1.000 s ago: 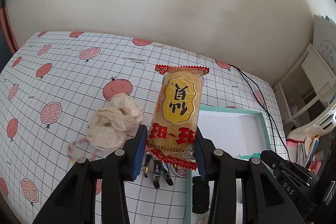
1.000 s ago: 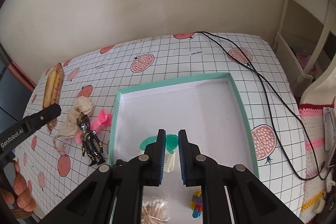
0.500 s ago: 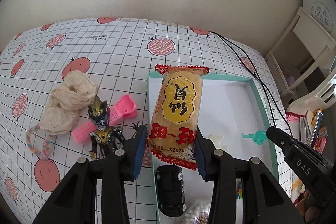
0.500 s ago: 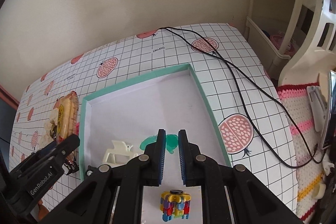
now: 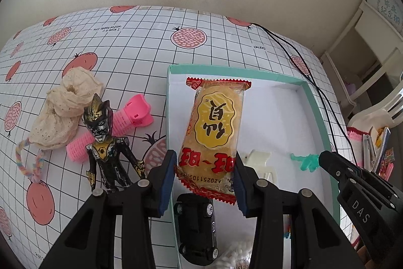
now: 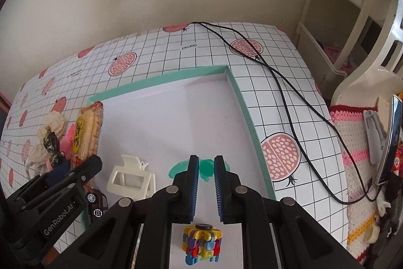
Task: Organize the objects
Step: 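Carry the snack packet with the left tool while the right tool carries the green toy over the tray, then open the right tool to drop the green toy while the left tool releases the snack packet in the tray, then withdraw both tools from the tray toward the action figure and rainbow cord, then reach the right tool to the black-silver action figure while the left tool approaches the rainbow braided cord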
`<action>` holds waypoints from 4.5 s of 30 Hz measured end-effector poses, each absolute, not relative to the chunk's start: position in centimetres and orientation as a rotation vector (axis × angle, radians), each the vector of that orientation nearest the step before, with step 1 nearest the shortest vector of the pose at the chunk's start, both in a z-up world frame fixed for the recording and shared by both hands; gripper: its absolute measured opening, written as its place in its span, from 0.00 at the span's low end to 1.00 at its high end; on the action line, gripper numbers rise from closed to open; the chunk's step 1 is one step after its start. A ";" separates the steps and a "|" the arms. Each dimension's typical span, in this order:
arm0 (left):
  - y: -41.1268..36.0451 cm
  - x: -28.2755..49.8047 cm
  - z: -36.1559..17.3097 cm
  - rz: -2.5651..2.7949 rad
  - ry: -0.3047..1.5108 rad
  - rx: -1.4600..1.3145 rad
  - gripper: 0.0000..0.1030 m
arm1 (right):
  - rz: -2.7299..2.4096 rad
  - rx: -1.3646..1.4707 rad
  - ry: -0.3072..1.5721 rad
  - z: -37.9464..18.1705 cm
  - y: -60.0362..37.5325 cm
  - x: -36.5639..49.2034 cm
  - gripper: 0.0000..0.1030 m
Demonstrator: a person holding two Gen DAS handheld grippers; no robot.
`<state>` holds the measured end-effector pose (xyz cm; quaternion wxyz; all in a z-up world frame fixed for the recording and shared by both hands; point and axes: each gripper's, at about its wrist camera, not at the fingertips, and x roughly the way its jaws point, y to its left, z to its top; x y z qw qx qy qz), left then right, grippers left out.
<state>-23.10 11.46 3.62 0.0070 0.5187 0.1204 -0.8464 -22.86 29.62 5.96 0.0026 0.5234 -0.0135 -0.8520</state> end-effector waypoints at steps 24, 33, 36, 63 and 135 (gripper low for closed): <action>11.2 -23.1 6.6 -2.667 0.326 1.661 0.56 | -2.509 1.778 -0.085 7.0 28.3 -22.8 0.38; 9.9 -22.7 9.8 -2.658 0.269 1.595 0.62 | -2.553 1.715 -0.079 9.2 28.1 -22.5 0.55; 9.4 -22.6 10.2 -2.632 0.227 1.578 0.65 | -2.566 1.691 -0.071 9.8 27.9 -22.4 0.66; 7.1 -22.5 8.8 -2.508 0.138 1.589 0.87 | -2.594 1.657 -0.010 9.7 27.4 -22.2 1.00; -13.5 -18.0 2.5 -2.173 0.463 1.627 0.87 | -2.349 1.528 0.117 3.7 9.1 -21.5 0.92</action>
